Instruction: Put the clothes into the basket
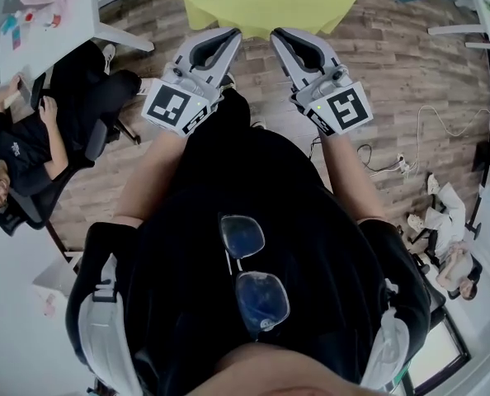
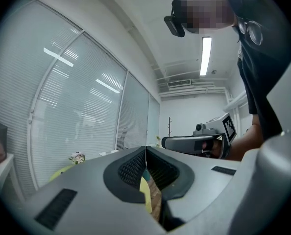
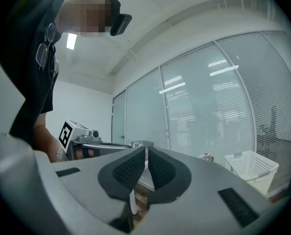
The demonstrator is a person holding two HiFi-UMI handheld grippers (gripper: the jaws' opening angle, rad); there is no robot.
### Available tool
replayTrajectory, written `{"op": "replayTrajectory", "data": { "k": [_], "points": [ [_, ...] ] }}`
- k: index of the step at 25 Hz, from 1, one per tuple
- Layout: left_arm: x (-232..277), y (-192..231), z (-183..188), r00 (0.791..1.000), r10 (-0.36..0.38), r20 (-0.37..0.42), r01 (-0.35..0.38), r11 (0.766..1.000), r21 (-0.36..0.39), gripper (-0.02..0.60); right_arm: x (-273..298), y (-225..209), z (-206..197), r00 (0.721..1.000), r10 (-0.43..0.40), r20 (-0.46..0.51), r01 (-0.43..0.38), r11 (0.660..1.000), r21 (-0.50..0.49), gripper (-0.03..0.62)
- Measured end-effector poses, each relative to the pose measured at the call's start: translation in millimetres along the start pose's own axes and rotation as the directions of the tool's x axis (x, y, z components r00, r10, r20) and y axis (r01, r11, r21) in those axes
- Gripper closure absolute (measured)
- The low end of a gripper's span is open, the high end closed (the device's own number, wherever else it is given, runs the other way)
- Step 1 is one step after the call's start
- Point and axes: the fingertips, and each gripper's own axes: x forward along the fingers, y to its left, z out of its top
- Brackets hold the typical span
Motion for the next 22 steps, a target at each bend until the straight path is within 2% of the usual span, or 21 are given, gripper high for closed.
{"op": "replayTrajectory", "data": {
  "k": [9,14,22],
  "points": [
    [29.3,71.8,3.1,0.999,-0.034,0.007,0.034,0.999,-0.031,0.571,64.8,-42.6,1.0,1.000,-0.007,-0.015,0.007,1.000,0.021,0.560],
    [45.2,99.3,1.3,0.997,-0.073,-0.001,0.073,0.997,-0.035,0.571,90.3,-62.7,-2.7,0.999,-0.039,-0.027,0.040,0.998,0.052,0.560],
    [62.9,131.0,1.7,0.994,-0.106,-0.002,0.105,0.993,-0.051,0.571,118.8,-86.6,-7.3,0.996,-0.086,-0.028,0.087,0.995,0.048,0.560]
  ]
}}
